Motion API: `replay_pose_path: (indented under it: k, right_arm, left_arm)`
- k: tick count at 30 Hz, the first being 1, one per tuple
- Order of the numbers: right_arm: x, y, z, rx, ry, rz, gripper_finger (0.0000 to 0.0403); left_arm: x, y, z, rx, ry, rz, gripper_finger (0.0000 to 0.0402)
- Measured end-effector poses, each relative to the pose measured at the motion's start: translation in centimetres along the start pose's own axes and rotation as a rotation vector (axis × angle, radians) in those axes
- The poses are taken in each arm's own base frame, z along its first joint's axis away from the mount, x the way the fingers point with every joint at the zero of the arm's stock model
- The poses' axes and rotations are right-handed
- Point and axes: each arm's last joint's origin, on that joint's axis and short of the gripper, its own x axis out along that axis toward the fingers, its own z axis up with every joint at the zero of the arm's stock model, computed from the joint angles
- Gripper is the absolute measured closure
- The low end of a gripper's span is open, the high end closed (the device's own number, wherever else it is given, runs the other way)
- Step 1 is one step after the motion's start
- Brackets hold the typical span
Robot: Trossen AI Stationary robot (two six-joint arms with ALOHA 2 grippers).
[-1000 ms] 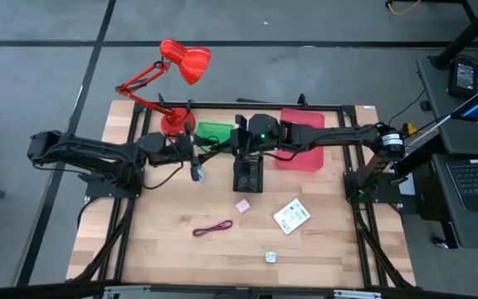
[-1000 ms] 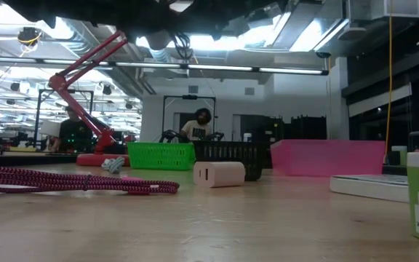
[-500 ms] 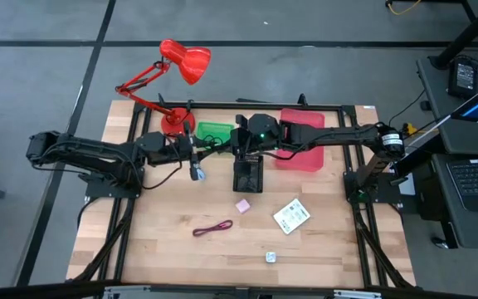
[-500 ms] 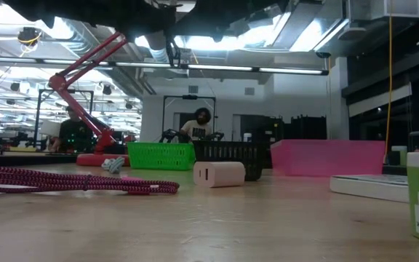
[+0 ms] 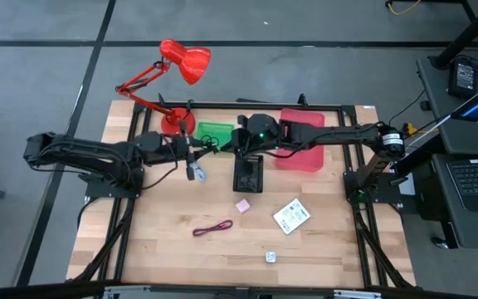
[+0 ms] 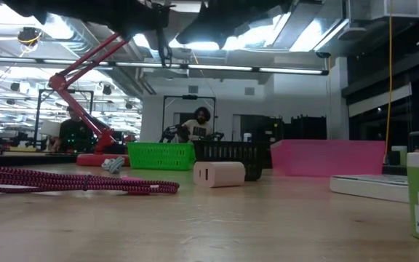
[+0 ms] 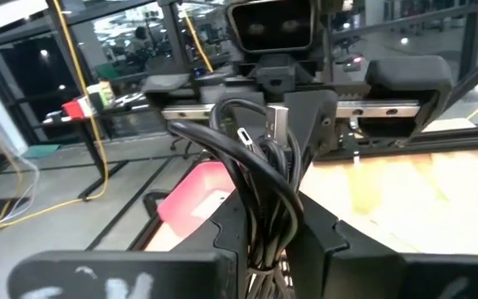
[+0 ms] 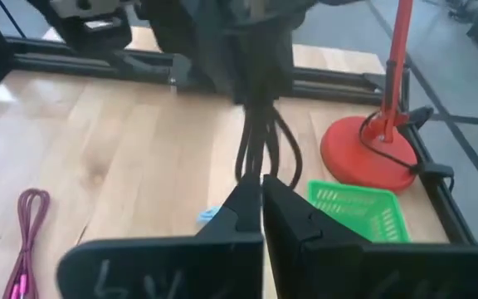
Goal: Pick and place items into bin
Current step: Put the black charger cable into the green bin
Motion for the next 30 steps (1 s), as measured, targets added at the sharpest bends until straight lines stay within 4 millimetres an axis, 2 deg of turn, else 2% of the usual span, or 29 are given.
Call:
replay_pose_path:
  k: [6,9,14,18,24,30]
  right_arm:
    - [-2.0,0.0,0.7,-0.001,0.009,0.000,0.0403]
    - [-2.6,0.1,0.5,-0.001,0.002,-0.002,0.0403]
    - [-3.3,0.3,-2.2,0.024,-0.069,-0.072,0.0402]
    - [-5.7,0.5,-4.0,0.054,-0.174,-0.134,0.0402]
    - [-8.4,1.3,-7.1,0.132,-0.230,-0.128,0.0402]
    - [-8.8,1.8,-10.2,0.205,-0.197,-0.117,0.0402]
  left_arm:
    - [-1.8,0.6,0.7,-0.006,0.003,0.015,0.0354]
    - [-2.5,0.7,0.7,-0.004,0.019,0.016,0.0354]
    - [-3.2,0.9,0.5,0.004,0.056,0.015,0.0354]
    - [-3.3,0.9,0.2,0.007,0.083,0.011,0.0354]
    - [-2.7,0.8,-0.3,0.015,0.119,0.016,0.0354]
    - [-1.4,1.8,-1.5,0.003,0.203,0.100,0.0354]
